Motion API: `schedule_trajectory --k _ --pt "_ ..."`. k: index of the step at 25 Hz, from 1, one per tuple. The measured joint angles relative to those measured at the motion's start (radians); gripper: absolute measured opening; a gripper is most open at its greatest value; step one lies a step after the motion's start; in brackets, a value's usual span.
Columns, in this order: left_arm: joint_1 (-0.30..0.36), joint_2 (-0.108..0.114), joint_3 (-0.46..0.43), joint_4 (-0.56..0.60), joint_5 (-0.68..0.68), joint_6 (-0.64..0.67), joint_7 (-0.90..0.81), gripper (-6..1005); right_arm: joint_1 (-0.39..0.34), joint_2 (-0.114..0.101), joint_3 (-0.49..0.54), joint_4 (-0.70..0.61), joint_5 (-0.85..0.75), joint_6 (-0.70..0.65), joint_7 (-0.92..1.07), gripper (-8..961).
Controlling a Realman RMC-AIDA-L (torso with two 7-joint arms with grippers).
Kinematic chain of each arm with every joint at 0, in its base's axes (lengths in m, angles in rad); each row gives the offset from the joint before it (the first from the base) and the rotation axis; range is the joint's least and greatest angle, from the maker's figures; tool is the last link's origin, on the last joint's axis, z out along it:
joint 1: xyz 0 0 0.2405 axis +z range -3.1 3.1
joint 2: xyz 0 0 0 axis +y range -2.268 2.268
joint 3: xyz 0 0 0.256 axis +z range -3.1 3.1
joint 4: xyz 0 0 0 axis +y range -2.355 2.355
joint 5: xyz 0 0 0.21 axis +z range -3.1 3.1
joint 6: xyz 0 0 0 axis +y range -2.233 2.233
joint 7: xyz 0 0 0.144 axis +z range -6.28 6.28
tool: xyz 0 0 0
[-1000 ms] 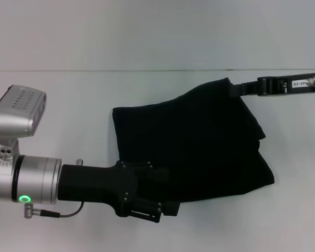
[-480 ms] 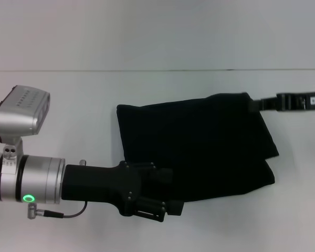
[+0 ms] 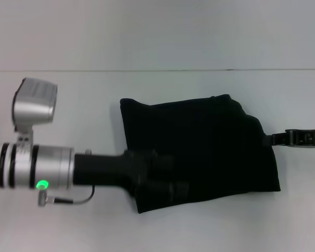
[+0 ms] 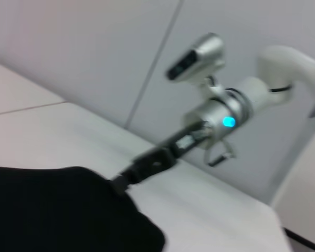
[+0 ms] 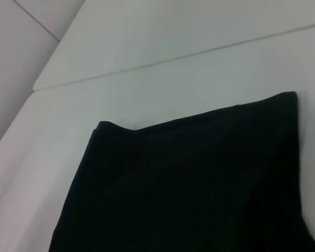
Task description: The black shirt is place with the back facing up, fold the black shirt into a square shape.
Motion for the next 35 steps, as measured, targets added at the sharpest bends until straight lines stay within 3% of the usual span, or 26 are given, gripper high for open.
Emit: schedule_trajectory --k 6,13,22,26,35 --pt "-0.061 0.0 -0.002 -0.001 -0.029 -0.186 -0.082 949 -0.017 -0.007 0.052 -0.005 0.002 0.015 -0.016 57" --pt "-0.108 0.007 -0.004 -0.005 -0.078 -0.443 -0.309 950 -0.024 -0.038 0.145 -0.025 0.005 -0.024 -0.014 382" --pt "-0.148 0.018 0.02 -0.058 -0.057 -0.752 -0.62 950 0.012 -0.046 0.147 -0.069 0.001 -0.034 -0.012 735" --pt "-0.178 0.024 0.023 -0.116 -0.05 -0.828 -0.635 950 0.019 -0.047 0.134 -0.07 -0.001 -0.024 -0.016 755" --pt "-0.231 0.015 0.047 -0.191 -0.039 -0.972 -0.639 949 0.026 -0.037 0.079 -0.071 -0.002 0.012 -0.019 776"
